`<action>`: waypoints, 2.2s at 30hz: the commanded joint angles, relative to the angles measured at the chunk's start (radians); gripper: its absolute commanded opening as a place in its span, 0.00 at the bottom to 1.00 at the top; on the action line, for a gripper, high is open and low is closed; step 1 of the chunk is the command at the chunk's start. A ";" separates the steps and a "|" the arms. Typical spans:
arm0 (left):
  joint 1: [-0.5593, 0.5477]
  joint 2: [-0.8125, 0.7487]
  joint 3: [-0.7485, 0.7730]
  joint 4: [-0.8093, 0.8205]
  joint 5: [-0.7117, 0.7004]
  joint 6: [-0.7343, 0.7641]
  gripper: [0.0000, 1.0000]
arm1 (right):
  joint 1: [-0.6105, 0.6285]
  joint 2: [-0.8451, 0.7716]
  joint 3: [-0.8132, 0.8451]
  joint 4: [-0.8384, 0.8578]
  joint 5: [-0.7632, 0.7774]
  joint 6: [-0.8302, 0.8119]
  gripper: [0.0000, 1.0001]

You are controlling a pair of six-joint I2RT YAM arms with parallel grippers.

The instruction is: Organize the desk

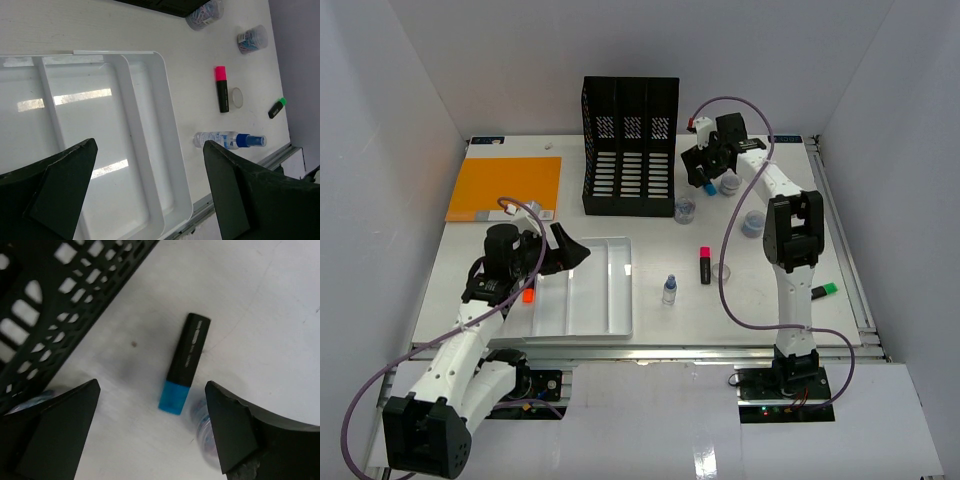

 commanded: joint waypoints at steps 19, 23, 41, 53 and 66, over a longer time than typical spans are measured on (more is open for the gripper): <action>0.004 -0.058 -0.108 0.273 0.164 -0.203 0.98 | -0.012 0.169 0.052 0.055 0.056 0.032 0.59; 0.004 -0.051 -0.163 0.379 0.185 -0.299 0.98 | -0.018 0.156 0.017 0.056 0.032 0.033 0.47; -0.115 0.157 -0.270 0.977 0.193 -0.635 0.87 | -0.044 -0.336 -0.340 0.113 -0.122 0.088 0.15; -0.318 0.439 -0.062 1.122 0.051 -0.632 0.81 | 0.029 -0.808 -0.792 0.147 -0.541 0.200 0.14; -0.454 0.712 0.173 1.108 -0.052 -0.616 0.74 | 0.152 -0.852 -0.796 0.148 -0.560 0.238 0.15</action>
